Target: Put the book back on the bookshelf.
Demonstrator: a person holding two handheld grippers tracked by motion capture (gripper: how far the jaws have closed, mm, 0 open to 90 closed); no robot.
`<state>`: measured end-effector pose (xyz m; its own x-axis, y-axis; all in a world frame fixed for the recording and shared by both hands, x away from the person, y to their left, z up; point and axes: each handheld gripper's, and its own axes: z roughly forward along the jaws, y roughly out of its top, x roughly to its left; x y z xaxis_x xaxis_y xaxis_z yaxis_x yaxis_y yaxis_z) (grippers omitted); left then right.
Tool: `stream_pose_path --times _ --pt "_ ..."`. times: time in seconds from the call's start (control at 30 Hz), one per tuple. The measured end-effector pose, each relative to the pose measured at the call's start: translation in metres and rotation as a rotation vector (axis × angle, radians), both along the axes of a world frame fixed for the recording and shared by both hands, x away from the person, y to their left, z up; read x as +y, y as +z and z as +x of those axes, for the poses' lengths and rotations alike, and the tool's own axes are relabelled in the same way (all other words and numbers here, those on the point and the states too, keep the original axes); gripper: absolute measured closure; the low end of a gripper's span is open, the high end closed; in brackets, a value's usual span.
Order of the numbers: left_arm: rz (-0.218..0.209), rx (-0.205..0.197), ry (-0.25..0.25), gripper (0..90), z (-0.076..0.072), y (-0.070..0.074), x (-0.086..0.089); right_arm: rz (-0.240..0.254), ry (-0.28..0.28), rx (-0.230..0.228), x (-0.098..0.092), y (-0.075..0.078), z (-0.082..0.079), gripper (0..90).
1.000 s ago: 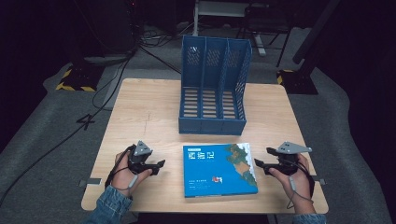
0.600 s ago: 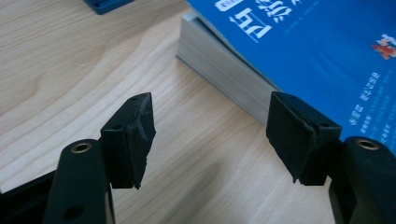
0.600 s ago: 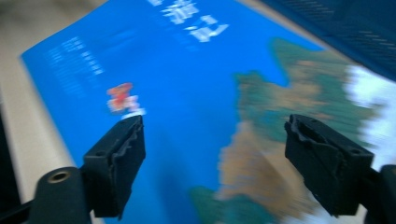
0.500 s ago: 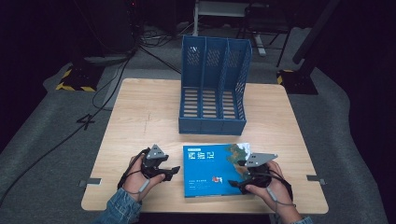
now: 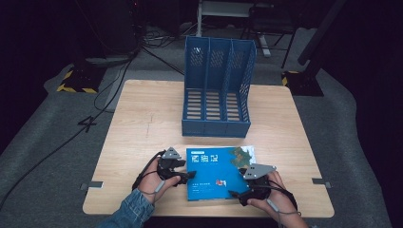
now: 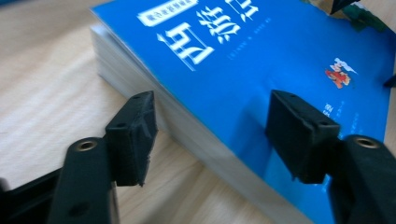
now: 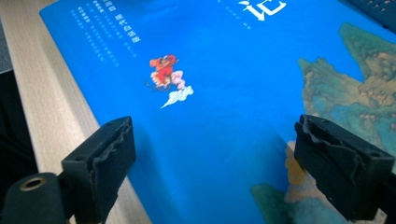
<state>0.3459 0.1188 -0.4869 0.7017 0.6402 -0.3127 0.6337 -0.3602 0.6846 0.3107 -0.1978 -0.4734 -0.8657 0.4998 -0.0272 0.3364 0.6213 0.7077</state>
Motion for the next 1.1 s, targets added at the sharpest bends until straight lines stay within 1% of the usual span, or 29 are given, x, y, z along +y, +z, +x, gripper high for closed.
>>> stream_pose_path --times 0.03,0.1,0.17,0.2,0.27,0.33,0.37,0.4,0.47,0.5,0.53,0.57,0.6,0.63,0.7,0.73,0.77,0.8,0.83,0.87,0.9,0.97,1.03,1.07,1.1 --pt "-0.001 0.007 0.01 27.8 0.0 0.0 -0.001 -0.001 -0.004 0.001 0.0 0.0 -0.001 13.0" --pt "-0.002 0.017 0.014 28.1 0.001 0.0 -0.001 -0.005 -0.011 0.001 0.0 0.0 -0.004 12.9" --pt "0.016 0.013 0.018 29.9 0.001 0.002 -0.002 -0.004 -0.013 -0.003 -0.001 0.0 -0.007 12.4" --pt "0.016 0.013 0.018 29.9 0.001 0.002 -0.002 -0.018 -0.001 -0.015 0.0 -0.001 -0.009 12.1" --pt "0.021 0.006 0.016 30.3 0.001 0.003 -0.002 -0.084 0.047 -0.071 0.001 -0.002 -0.013 12.0" --pt "0.028 -0.001 0.018 32.3 0.001 0.004 -0.002 -0.122 0.065 -0.094 0.004 -0.003 -0.016 10.5" --pt "0.034 -0.009 0.016 34.1 0.001 0.005 -0.001 -0.124 0.06 -0.097 0.005 -0.004 -0.016 8.9" --pt "0.04 -0.017 0.012 36.8 0.001 0.006 -0.001 -0.1 0.047 -0.092 0.006 -0.006 -0.015 5.9" --pt "0.025 -0.024 0.0 39.8 0.003 0.007 0.001 -0.058 0.019 -0.092 0.009 -0.009 -0.013 1.6" --pt "0.013 -0.018 0.002 42.0 0.004 0.006 0.003 -0.048 0.016 -0.095 0.01 -0.011 -0.013 0.0" --pt "0.002 -0.022 0.007 44.3 0.005 0.006 0.003 -0.04 0.018 -0.096 0.011 -0.012 -0.012 0.0" --pt "0.0 -0.036 0.006 45.7 0.007 0.006 0.004 -0.031 0.014 -0.099 0.011 -0.013 -0.012 0.0" --pt "-0.001 -0.052 0.012 46.5 0.008 0.006 0.003 -0.026 0.008 -0.104 0.011 -0.013 -0.011 0.0" --pt "-0.001 -0.052 0.012 47.0 0.008 0.006 0.003 -0.017 0.001 -0.109 0.011 -0.014 -0.011 0.0" --pt "0.004 -0.084 0.02 46.9 0.01 0.006 0.0 -0.012 -0.002 -0.117 0.012 -0.015 -0.009 0.0" --pt "0.015 -0.098 0.023 46.9 0.011 0.006 -0.001 -0.004 -0.003 -0.123 0.012 -0.016 -0.008 0.0" --pt "0.024 -0.103 0.024 46.8 0.012 0.007 -0.002 0.003 -0.003 -0.126 0.012 -0.017 -0.006 0.0" --pt "0.027 -0.111 0.034 47.1 0.014 0.008 -0.004 0.011 0.004 -0.13 0.011 -0.017 -0.003 0.0" --pt "0.027 -0.111 0.034 47.5 0.014 0.008 -0.004 0.011 0.004 -0.13 0.011 -0.017 -0.003 0.0" --pt "0.024 -0.115 0.04 47.5 0.016 0.007 -0.005 0.013 0.005 -0.13 0.011 -0.018 -0.001 0.0" --pt "0.023 -0.127 0.045 49.5 0.02 0.006 -0.005 0.02 0.007 -0.135 0.011 -0.018 0.003 0.0" --pt "0.003 -0.125 0.051 51.7 0.025 0.004 -0.004 0.028 0.012 -0.142 0.01 -0.019 0.006 0.0" --pt "0.001 -0.127 0.054 53.6 0.027 0.004 -0.004 0.04 0.016 -0.151 0.009 -0.021 0.009 0.0" --pt "-0.001 -0.141 0.049 55.0 0.03 0.006 -0.004 0.042 0.021 -0.157 0.008 -0.021 0.011 0.1" --pt "-0.017 -0.152 0.043 57.3 0.031 0.007 -0.005 0.04 0.029 -0.162 0.007 -0.022 0.013 0.1"
